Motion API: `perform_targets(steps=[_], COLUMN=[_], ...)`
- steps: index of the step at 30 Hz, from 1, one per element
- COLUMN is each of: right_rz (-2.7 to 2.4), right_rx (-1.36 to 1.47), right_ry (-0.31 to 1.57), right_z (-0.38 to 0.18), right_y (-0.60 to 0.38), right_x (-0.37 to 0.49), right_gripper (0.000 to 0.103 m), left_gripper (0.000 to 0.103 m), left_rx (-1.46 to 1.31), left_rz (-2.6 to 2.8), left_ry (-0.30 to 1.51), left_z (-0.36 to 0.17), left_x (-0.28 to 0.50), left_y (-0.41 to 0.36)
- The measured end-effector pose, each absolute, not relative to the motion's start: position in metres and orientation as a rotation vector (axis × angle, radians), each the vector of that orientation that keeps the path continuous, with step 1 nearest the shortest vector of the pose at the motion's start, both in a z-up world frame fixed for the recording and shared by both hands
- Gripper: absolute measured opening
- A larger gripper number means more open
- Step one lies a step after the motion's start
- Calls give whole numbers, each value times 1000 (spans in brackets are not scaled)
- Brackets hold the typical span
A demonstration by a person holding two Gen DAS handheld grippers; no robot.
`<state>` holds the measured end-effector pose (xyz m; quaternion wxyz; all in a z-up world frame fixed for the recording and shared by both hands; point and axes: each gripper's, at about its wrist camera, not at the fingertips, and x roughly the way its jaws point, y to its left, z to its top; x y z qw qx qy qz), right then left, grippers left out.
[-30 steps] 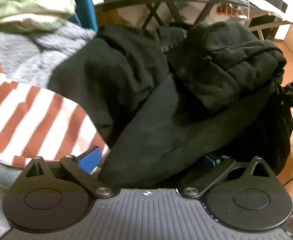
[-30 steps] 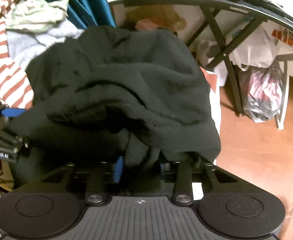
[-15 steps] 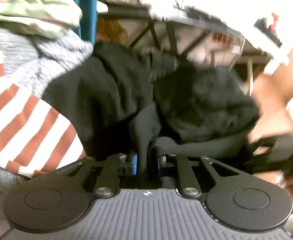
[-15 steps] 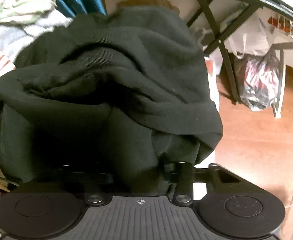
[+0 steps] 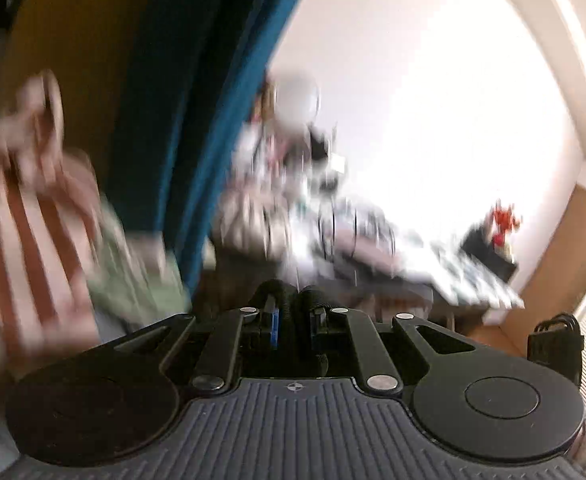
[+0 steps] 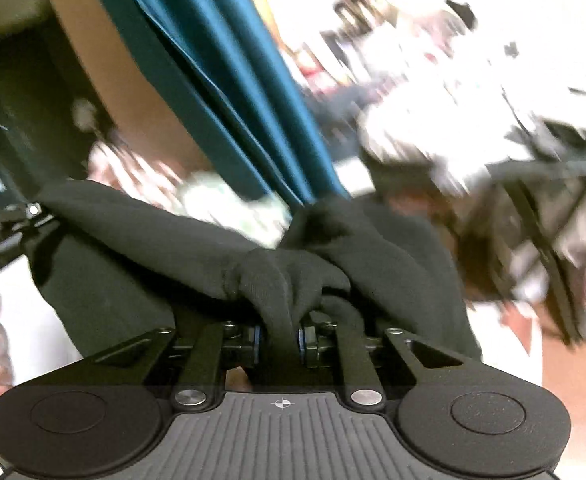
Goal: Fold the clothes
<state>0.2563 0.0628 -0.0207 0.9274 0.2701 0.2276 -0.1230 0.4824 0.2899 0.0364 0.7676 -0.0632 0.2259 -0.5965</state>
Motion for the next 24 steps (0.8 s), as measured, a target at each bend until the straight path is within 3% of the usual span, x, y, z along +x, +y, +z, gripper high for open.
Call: perform_targets(steps=[5,8,16,24], right_rz=[-124,-104,-71,-19], right_rx=[476,444,392,453], right_ry=[345,414,708,691], right_z=[21,-1,-91,-81], right_y=[71,78,107,118], right_x=[297,323,351,323], right_gripper=[14,14,17,14], left_gripper=[13,13,14,14], left_rx=[-180,-203,-98,-135], left_rz=[-1179,-1104,-987,-963], left_ry=[396,349,598,674], left_z=[57,67,-10,-29], left_x=[507,521,528,521], left_y=[316,331,343,349])
